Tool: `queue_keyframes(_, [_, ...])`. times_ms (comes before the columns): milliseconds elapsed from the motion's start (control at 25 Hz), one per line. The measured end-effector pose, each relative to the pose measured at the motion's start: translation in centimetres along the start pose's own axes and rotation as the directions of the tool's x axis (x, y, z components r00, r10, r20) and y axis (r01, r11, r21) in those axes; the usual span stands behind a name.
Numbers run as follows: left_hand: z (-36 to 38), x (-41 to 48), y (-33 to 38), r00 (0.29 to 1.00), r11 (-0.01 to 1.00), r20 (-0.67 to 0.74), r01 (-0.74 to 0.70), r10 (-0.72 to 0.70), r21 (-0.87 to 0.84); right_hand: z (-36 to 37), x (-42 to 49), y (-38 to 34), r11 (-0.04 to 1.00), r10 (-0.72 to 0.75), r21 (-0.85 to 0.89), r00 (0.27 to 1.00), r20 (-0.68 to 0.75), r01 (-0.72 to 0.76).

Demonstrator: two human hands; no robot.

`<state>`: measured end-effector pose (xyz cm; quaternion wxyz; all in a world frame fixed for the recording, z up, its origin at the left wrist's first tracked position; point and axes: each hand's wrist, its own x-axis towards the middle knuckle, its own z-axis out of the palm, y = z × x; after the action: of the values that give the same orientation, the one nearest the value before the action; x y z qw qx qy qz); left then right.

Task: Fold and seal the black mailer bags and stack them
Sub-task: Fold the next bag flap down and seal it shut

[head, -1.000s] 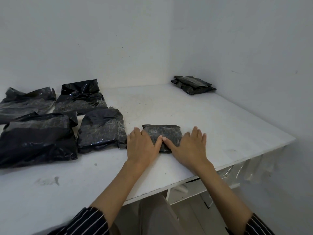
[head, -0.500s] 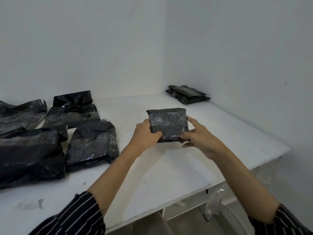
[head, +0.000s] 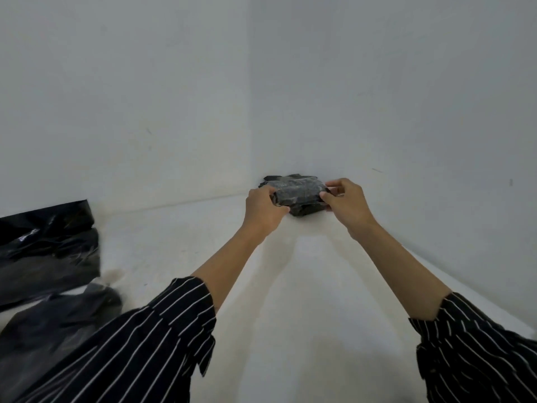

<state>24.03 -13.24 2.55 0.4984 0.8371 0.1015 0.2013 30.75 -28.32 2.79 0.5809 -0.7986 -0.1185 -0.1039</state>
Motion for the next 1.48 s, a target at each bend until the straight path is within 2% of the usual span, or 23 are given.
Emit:
queue_keyframes(200, [2.7,7.9,-1.6,0.998,0.998,-0.033,-0.049,0.051,0.05,3.0,8.7,2.9,0.982,-0.09,-0.172,0.994,-0.063,0.078])
queue_keyframes(440, [5.4,14.1,-3.8,0.996,1.0,0.095,-0.001,0.002,-0.004,5.4,15.0,6.4,0.967,-0.063,-0.252,0.995,-0.081,0.04])
queue_keyframes(600, [6.9,15.7,-5.2,0.98,0.999,0.197,0.032,-0.036,0.025,6.1,16.9,8.3,0.947,-0.049,-0.32,0.997,-0.054,0.029])
queue_keyframes(720, [7.6,15.5,-5.8,0.977,0.998,0.21,0.014,-0.027,0.063,6.7,17.4,9.1,0.885,-0.076,-0.463,0.997,-0.016,0.06])
queue_keyframes(880, [7.9,15.3,-6.2,0.978,0.991,0.209,-0.044,0.017,0.125,6.9,16.3,10.0,0.725,-0.268,-0.661,0.963,-0.016,0.191])
queue_keyframes(1040, [7.8,15.0,-5.9,0.97,0.989,0.243,-0.054,0.018,0.141,6.6,15.8,10.4,0.717,-0.217,-0.671,0.975,0.045,0.19])
queue_keyframes(1200, [7.0,14.0,-5.1,0.983,0.99,0.177,-0.079,0.058,0.115,6.0,15.0,8.9,0.705,-0.28,-0.666,0.958,0.053,0.243])
queue_keyframes(1360, [4.7,11.7,-5.3,0.991,0.979,0.123,-0.079,0.057,0.19,6.3,12.3,6.3,0.723,-0.3,-0.626,0.949,0.098,0.293])
queue_keyframes(1480, [2.0,8.7,-6.1,0.997,0.962,0.07,-0.042,0.024,0.268,6.8,8.6,4.1,0.714,-0.287,-0.614,0.94,0.184,0.338])
